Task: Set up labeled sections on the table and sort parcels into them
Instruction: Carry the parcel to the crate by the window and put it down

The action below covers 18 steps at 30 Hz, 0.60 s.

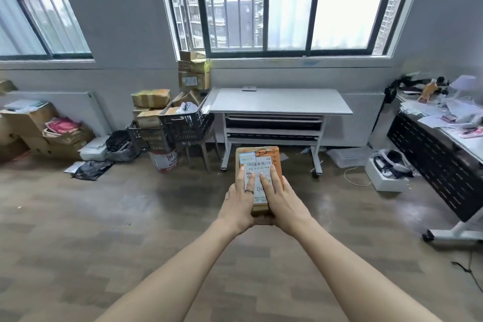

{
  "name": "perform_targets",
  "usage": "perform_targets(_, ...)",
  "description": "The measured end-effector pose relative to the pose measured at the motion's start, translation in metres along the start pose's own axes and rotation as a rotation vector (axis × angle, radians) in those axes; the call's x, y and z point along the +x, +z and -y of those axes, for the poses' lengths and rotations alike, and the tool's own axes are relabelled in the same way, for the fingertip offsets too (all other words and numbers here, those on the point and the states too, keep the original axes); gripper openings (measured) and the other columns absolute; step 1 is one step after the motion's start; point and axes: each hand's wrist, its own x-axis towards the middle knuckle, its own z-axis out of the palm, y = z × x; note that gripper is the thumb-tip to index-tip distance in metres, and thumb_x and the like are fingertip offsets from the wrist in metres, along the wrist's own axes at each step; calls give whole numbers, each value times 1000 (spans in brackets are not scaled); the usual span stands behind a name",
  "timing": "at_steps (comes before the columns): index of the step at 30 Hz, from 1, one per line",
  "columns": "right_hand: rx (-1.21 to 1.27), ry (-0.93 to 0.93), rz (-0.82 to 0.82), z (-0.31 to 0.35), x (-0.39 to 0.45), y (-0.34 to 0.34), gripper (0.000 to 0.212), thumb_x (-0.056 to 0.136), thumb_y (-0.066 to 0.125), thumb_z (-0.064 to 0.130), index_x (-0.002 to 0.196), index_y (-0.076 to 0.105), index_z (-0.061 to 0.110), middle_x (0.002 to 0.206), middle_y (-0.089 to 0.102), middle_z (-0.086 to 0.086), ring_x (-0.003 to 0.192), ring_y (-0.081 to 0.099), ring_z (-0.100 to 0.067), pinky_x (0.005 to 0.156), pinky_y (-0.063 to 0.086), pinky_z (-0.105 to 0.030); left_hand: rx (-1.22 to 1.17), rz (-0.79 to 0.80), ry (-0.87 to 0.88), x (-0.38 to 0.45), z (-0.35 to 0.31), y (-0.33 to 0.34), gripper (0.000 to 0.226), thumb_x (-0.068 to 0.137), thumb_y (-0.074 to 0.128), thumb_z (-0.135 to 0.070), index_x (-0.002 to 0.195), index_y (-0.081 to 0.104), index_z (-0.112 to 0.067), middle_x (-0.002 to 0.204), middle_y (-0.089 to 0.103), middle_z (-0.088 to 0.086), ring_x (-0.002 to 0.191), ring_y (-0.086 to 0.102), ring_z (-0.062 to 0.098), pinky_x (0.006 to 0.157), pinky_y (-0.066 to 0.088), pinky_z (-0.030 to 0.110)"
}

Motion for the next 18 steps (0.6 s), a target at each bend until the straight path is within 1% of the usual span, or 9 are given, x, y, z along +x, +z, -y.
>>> perform_targets(4,-11,-25,-11,-36,59,-4,109,87,68,42,154,-12,10,159,-23,-18,148,-3,-40,122,15,-42,63,-13,7,66,4,-2,116,82,74,-36,154,-14,-16,158,-26,9,135,26,32,115,28,42)
perform_targets(6,-24,-37,4,-47,87,-5,106,89,67,38,154,-12,9,159,-23,-19,148,-4,-41,122,14,-43,77,-12,-6,96,11,-1,115,82,73,-29,154,-15,-16,158,-27,8,134,27,32,115,29,41)
perform_targets(9,-41,-36,4,-61,128,-2,101,91,64,23,153,-14,8,158,-24,-20,147,-5,-42,122,13,-44,85,-9,-20,137,22,-2,113,83,71,-23,154,-16,-14,158,-27,10,135,26,32,114,30,41)
perform_targets(10,-40,-35,-2,-65,143,0,100,91,63,21,153,-14,8,158,-24,-20,147,-5,-42,122,13,-43,88,-3,-21,151,27,-2,112,83,70,-21,154,-16,-14,158,-27,10,135,25,32,115,29,41)
perform_targets(13,-67,-30,3,-78,187,6,101,92,64,24,153,-14,6,158,-23,-23,148,-7,-42,122,11,-43,96,7,-9,196,44,-2,111,84,69,-21,153,-18,-14,158,-28,9,135,25,31,115,28,40)
perform_targets(15,-82,-32,0,-86,220,8,100,92,63,26,153,-14,5,158,-22,-24,148,-7,-41,122,10,-44,98,3,-1,229,57,-4,110,84,68,-17,154,-17,-14,158,-28,9,137,24,31,116,28,40)
perform_targets(18,-96,-32,-6,-95,273,10,103,91,64,33,152,-14,5,158,-21,-24,148,-7,-42,122,12,-45,90,3,14,280,79,-9,107,82,66,-12,155,-14,-14,159,-28,8,139,20,32,117,25,40)
